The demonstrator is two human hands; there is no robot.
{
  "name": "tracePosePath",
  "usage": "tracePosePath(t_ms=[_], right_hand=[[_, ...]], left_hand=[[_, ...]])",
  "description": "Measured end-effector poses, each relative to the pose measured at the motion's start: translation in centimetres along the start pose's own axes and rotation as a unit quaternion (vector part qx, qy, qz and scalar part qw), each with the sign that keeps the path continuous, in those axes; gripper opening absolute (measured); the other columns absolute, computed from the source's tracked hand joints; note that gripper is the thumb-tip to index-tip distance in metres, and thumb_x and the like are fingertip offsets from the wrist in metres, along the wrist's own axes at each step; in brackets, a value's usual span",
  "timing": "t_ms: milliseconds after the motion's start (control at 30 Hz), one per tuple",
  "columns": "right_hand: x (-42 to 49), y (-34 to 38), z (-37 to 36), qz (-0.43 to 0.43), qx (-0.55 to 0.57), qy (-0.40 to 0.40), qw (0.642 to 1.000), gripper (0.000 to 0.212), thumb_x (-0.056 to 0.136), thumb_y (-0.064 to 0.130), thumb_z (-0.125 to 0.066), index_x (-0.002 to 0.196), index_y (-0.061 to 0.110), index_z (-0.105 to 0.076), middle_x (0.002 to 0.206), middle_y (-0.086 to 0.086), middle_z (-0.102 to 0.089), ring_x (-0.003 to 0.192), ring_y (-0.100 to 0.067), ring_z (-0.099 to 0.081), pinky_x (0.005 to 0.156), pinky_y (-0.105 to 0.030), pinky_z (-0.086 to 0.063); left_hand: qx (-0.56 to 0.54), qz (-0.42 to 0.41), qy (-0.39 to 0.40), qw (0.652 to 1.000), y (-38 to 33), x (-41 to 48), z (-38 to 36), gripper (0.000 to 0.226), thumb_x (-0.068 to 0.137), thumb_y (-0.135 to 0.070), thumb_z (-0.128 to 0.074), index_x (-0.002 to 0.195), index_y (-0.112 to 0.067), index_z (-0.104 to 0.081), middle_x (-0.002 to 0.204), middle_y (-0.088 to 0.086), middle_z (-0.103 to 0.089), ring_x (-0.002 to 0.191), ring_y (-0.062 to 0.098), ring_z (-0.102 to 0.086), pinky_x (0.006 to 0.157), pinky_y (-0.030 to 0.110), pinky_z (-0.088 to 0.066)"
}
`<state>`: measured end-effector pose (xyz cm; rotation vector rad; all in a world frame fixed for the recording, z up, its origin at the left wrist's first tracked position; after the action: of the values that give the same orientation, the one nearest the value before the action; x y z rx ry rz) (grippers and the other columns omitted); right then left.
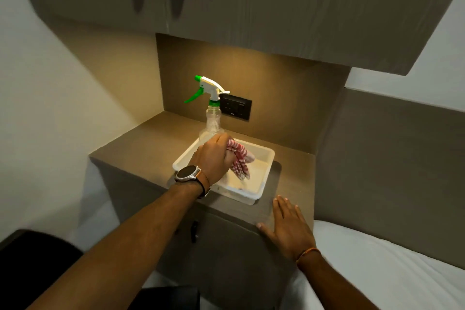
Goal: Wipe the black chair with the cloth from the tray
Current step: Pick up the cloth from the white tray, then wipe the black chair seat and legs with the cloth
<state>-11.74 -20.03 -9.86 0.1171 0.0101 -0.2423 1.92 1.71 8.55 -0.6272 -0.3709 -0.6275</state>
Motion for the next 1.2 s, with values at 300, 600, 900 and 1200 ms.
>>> tracePosePath(t_ms=[300,600,900,1200], right_hand=[[-6.4,4.4,0.5,0.033,0.037,0.012,0.999,0.079,0.107,0.061,-0.028,0.165,0.010,-0.012,0.174,-0.011,-0.012,0.161,-0.029,-0.010,0.130,-0.042,-0.008],[-14.6,14.6,-2.0,0.215,0.007,0.072,0.974,0.073,0.110,0.055,-0.030,0.164,0.007,-0.019,0.174,-0.011,-0.014,0.161,-0.025,-0.010,0.130,-0.040,-0.006],[-22.1,26.5,-14.0,0.429,-0.052,0.193,0.881,0.064,0.112,0.046,-0.029,0.165,0.013,-0.017,0.175,-0.005,-0.011,0.162,-0.022,-0.006,0.129,-0.039,-0.004],[-27.8,34.0,-28.2,0.590,-0.114,0.252,0.758,0.054,0.114,0.039,-0.026,0.165,0.021,-0.023,0.174,0.003,-0.014,0.162,-0.019,-0.003,0.130,-0.042,-0.004]], left_hand=[[-0.017,0.173,0.037,0.984,4.9,-14.8,8.2,0.026,0.094,-0.034,-0.074,0.110,-0.015,-0.067,0.105,0.005,-0.073,0.094,0.026,-0.070,0.072,0.029,-0.054],[-0.091,0.474,0.069,0.873,8.4,-36.2,10.9,0.052,0.076,-0.011,-0.091,0.124,-0.008,-0.074,0.117,0.014,-0.078,0.112,0.032,-0.073,0.099,0.033,-0.054],[-0.117,0.538,0.029,0.834,13.8,-58.4,7.8,0.037,0.089,-0.021,-0.083,0.122,-0.007,-0.076,0.117,0.012,-0.077,0.111,0.029,-0.072,0.101,0.042,-0.056],[-0.187,0.638,-0.078,0.743,15.7,-77.2,-3.2,0.047,0.100,0.007,-0.054,0.145,-0.006,-0.047,0.120,0.006,-0.070,0.109,0.027,-0.071,0.087,0.028,-0.052]])
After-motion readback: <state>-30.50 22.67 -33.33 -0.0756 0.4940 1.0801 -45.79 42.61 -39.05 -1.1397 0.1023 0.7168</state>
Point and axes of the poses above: each hand's wrist, its own x-axis towards the middle knuckle, its own z-axis out of the back of the hand, y = z × x, the point moved 3 cm from there along x, towards the middle knuckle
